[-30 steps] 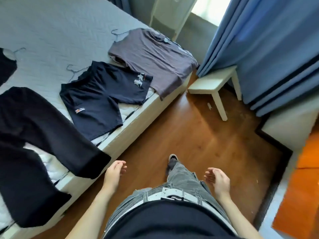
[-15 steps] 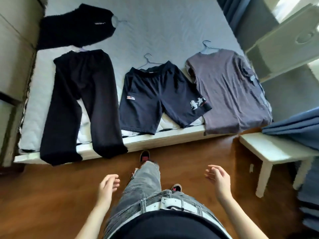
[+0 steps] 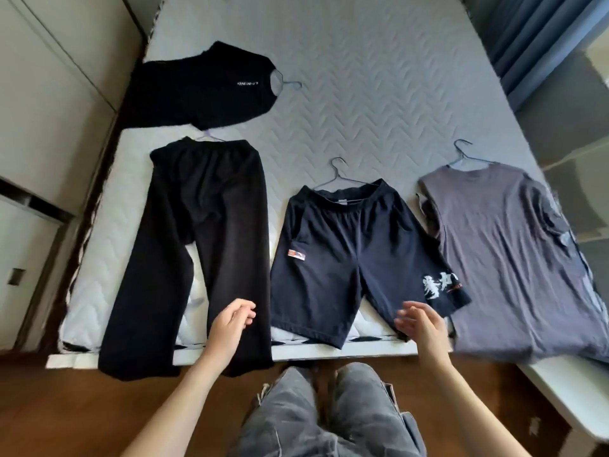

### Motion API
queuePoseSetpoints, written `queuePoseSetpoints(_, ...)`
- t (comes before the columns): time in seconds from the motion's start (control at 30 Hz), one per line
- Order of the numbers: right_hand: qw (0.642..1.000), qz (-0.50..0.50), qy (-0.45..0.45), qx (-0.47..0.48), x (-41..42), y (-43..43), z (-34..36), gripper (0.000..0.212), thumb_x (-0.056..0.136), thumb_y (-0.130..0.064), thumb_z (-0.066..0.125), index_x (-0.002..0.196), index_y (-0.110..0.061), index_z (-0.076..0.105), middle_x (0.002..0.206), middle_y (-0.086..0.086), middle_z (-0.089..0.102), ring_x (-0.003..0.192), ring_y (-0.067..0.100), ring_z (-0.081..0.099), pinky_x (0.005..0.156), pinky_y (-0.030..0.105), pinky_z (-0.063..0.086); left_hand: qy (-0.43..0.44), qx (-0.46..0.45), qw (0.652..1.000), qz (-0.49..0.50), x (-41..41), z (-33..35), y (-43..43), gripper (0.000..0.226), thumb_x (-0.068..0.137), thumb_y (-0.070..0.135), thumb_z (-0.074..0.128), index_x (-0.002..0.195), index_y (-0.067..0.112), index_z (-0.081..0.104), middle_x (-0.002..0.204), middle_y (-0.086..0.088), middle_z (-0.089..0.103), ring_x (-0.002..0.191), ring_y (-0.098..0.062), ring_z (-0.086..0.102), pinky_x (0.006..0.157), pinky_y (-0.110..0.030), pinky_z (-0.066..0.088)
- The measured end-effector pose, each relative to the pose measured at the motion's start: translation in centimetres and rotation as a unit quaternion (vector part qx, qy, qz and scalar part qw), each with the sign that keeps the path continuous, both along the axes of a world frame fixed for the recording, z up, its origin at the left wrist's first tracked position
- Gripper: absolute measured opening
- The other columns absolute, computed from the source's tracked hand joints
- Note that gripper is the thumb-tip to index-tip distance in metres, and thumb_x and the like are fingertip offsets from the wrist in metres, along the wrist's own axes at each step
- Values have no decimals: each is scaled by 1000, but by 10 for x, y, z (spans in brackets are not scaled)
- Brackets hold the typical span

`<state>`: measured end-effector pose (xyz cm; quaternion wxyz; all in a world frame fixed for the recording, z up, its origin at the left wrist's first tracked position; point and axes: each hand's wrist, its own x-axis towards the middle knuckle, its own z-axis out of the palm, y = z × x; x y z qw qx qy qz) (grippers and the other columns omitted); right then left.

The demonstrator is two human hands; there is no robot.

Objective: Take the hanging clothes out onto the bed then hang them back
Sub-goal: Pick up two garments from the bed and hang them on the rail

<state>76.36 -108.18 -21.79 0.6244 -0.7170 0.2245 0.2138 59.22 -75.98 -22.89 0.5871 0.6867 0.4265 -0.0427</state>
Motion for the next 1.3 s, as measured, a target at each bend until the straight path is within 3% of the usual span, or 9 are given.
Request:
queuePoseSetpoints(0.17,999,27,-22,13,103,93,-5,23,91,2,43,91,-4,66,74,14,67,58,20,64,60,23,55,-11,15,1000,-21,93,-4,55,28,83,37,45,90,24,69,86,-1,70,84,-16,65,80,-27,50)
queuePoseSetpoints(0.33,997,67,-41,24,216,179,-80,23,91,1,44,94,-2,66,79,13,68,63,23,64,65,25,57,-15,51,997,-48,190,-81,105,20,97,22,49,101,25,68,101,7,69,101,-7,63,91,-24,48)
queuePoseSetpoints(0.43,995,77,-46,50,279,225,-153,21,91,3,46,93,-3,66,82,16,67,67,26,63,70,31,56,-21,130,990,-54,249,-152,139,24,98,22,49,115,26,65,114,16,62,109,-3,57,98,-26,45)
queuePoseSetpoints(0.63,996,25,-7,88,374,290,-281,11,92,4,49,87,-2,57,79,13,55,77,26,59,61,19,57,-21,328,940,-90,338,-271,201,40,96,23,51,136,18,52,140,5,49,132,-14,41,110,-33,34)
queuePoseSetpoints(0.73,997,8,24,76,398,313,-314,16,94,-5,48,84,1,59,82,10,54,86,23,60,76,24,55,-7,389,919,-69,360,-306,221,44,95,24,52,138,16,50,143,2,45,135,-16,37,113,-38,32)
queuePoseSetpoints(0.9,998,-13,2,-58,417,348,-329,30,95,-21,44,69,-9,52,66,4,56,60,18,58,65,33,51,-1,430,901,-58,366,-342,231,46,92,18,55,138,15,50,141,-1,48,133,-19,39,112,-41,34)
queuePoseSetpoints(1.03,967,36,-94,-233,410,380,-340,35,100,-23,31,87,0,55,81,10,60,73,29,53,63,33,31,12,458,888,-46,371,-347,231,43,89,15,60,132,15,55,135,-1,52,127,-21,44,108,-38,34)
queuePoseSetpoints(1.13,944,2,-169,-283,403,386,-353,32,101,-22,31,82,-2,49,72,7,52,67,26,44,61,32,19,-5,445,895,-39,381,-342,246,34,90,14,58,124,15,58,126,-1,54,119,-21,45,102,-35,36)
queuePoseSetpoints(1.3,929,-16,-192,-315,406,384,-372,35,98,-29,35,82,-3,52,73,11,56,69,29,51,66,32,31,-41,440,896,-34,429,-321,301,28,91,15,54,118,11,61,118,0,54,111,-14,47,94,-22,37)
